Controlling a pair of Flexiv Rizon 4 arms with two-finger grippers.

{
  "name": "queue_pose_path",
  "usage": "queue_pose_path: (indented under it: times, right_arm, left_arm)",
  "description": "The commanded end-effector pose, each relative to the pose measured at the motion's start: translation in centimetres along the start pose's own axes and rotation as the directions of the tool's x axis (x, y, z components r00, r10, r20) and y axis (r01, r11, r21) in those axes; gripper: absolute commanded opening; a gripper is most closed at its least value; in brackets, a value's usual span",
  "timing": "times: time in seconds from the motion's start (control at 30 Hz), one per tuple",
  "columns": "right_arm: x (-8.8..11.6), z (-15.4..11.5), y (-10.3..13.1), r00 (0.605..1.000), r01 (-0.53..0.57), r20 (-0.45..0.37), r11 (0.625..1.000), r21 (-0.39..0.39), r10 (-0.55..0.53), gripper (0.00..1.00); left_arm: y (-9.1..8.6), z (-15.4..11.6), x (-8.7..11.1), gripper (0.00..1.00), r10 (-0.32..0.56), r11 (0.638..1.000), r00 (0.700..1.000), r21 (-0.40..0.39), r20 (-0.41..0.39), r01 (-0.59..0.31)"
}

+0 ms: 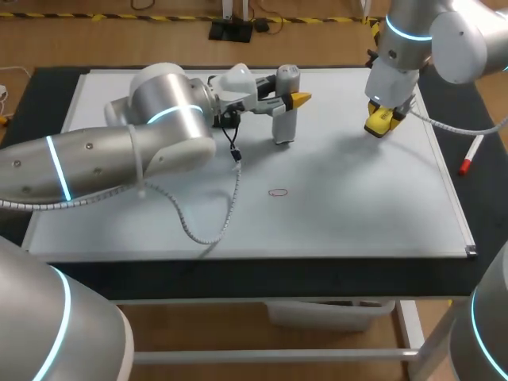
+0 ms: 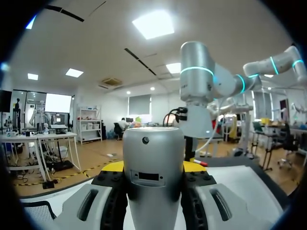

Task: Pick up the inspection probe, press it on each red-marked spot on the whiteboard one by one, put down the probe, pick up the eraser, and wipe off all the red marks.

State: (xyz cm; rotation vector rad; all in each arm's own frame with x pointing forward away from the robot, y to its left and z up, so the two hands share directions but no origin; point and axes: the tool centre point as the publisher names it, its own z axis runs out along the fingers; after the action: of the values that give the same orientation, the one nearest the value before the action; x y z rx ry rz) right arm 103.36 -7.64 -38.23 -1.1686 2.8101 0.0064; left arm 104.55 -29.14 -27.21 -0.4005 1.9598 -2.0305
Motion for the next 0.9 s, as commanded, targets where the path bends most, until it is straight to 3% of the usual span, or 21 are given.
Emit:
queue_pose_path:
  times: [0.03,0.9]
  right_arm:
    - [0.0,0.0,-0.1,1.000,0.002,-0.003,1.000,0.002,-0.002,0.00]
    - [0.0,0.0,-0.1,1.000,0.002,-0.003,1.000,0.002,-0.002,0.00]
  left_arm:
    - [0.2,0.8,0.1,0.00,0.002,1.000,1.000,0.002,0.023,-0.002]
    - [1.3,1.0,-0.3,0.00,-0.019,1.000,0.999,-0.017,0.032,0.020]
